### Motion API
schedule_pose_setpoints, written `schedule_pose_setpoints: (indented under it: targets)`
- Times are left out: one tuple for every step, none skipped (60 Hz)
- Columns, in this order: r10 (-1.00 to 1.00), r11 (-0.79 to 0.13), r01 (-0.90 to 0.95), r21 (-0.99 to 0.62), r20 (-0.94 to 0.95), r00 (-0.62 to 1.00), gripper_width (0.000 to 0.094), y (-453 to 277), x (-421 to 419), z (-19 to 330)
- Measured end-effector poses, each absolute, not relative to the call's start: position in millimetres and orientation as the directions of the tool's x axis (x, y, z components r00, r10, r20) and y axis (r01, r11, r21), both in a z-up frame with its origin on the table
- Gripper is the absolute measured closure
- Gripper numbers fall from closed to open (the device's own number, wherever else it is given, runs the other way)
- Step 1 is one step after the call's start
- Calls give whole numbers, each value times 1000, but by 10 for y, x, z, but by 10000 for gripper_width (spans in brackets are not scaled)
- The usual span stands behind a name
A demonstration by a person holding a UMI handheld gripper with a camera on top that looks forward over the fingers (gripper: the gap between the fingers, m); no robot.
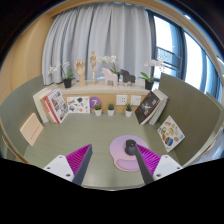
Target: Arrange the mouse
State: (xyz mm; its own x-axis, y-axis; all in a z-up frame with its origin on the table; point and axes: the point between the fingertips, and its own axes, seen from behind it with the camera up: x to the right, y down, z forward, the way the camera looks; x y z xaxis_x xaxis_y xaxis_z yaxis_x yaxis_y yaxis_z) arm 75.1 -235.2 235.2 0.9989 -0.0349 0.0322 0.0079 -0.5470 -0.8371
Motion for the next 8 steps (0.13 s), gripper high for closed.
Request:
schedule_pose_setpoints:
  targets:
    - [-34, -548, 10, -836, 34, 999, 76, -2386, 723, 2349]
    - [-32, -549, 13, -836, 37, 999, 77, -2420, 697, 2346]
    - [-30, -550, 18, -835, 41, 999, 75, -2451, 671, 2342]
    - [-27, -550, 23, -835, 45, 999, 76, -2485, 649, 2338]
    - [-23, -549, 28, -835, 48, 999, 76, -2514, 625, 2337]
    - [-18, -548, 32, -836, 51, 999, 76, -2539, 600, 2332]
    - [-13, -547, 36, -836, 51, 999, 76, -2561, 575, 2328]
    - [-10, -547, 37, -836, 51, 999, 79, -2583, 548, 2324]
